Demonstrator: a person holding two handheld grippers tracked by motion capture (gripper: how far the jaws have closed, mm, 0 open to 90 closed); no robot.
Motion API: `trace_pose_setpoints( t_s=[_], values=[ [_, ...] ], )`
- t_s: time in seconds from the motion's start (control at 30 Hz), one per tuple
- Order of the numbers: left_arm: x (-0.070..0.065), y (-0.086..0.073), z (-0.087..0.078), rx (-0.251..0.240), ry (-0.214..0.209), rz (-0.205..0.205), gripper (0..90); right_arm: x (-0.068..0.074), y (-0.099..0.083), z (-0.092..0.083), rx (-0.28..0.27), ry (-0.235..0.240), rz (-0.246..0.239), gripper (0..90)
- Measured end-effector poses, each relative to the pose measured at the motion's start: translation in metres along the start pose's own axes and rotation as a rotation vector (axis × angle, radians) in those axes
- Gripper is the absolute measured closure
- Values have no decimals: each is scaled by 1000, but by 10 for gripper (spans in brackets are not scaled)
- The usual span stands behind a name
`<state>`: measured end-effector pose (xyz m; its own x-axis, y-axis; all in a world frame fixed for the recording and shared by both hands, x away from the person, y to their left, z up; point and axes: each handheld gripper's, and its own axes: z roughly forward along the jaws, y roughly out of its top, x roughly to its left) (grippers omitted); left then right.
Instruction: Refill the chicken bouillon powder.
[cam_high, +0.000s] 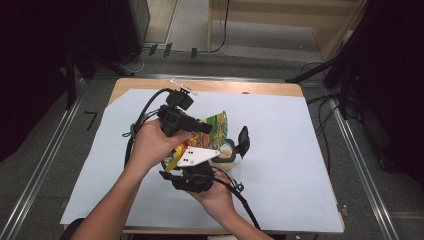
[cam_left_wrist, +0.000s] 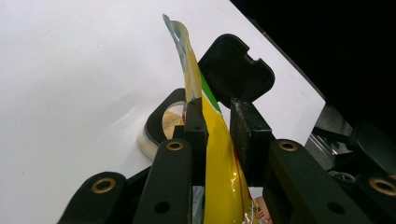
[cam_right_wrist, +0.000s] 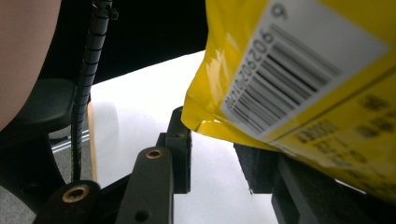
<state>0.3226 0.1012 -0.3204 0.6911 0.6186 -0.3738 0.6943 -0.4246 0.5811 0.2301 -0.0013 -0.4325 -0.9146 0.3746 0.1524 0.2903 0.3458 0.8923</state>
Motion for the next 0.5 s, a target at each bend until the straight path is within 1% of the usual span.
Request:
trace_pose_setpoints(
  t_s=[0.3,0.47,0.5],
  values=[
    [0,0,-1,-7,-10,-3,778,1,2,-1,2,0,5,688],
    [2,1,-1,-3,-12,-5,777,1,3,-2,6,-1,-2,688],
    [2,1,1,2,-13,-8,777,0,2,-1,11,-8,-9,688]
  ],
)
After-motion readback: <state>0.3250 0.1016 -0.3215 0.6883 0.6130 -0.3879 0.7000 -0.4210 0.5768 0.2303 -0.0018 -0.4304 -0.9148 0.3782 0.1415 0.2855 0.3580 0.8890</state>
